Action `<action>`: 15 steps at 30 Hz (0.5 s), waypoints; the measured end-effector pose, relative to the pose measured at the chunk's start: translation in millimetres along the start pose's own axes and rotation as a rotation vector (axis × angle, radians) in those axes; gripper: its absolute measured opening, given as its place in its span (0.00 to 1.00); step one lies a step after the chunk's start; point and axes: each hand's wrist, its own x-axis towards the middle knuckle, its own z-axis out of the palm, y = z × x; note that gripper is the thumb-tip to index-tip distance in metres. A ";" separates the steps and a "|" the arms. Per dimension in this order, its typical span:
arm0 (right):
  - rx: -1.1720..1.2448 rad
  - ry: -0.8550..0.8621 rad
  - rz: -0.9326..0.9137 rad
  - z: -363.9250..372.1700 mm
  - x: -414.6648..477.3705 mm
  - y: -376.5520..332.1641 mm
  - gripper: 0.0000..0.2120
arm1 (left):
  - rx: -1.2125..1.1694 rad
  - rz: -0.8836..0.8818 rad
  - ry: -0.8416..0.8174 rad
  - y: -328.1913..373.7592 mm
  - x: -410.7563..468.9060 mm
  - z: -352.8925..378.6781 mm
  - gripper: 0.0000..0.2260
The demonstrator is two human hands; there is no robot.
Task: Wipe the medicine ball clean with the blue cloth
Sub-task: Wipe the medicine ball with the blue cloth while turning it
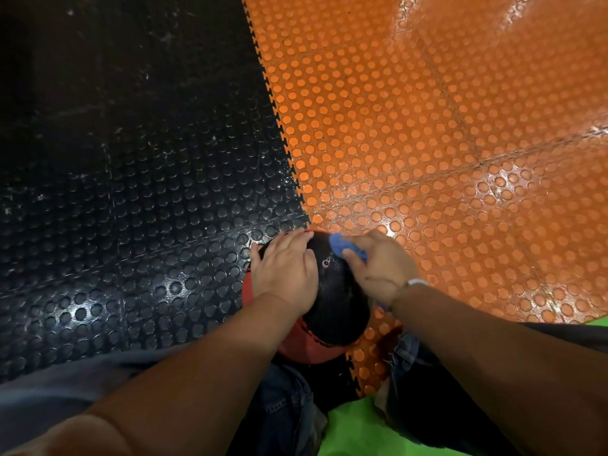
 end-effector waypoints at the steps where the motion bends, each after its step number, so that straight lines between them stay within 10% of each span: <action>1: 0.042 -0.036 0.114 -4.6 3.8 6.5 0.16 | -0.012 0.004 0.012 -2.1 -0.9 0.0 0.19; 7: 0.081 0.018 -0.220 11.0 -9.8 -22.7 0.16 | -0.019 0.028 0.043 -10.3 -0.4 1.9 0.19; 12: 0.274 -0.080 0.216 -7.0 8.7 -4.2 0.16 | 0.009 0.088 0.035 -7.8 -4.3 6.1 0.19; 15: 0.144 -0.068 -0.046 -0.9 5.7 -25.3 0.13 | 0.027 0.098 0.046 -7.8 -2.3 8.1 0.21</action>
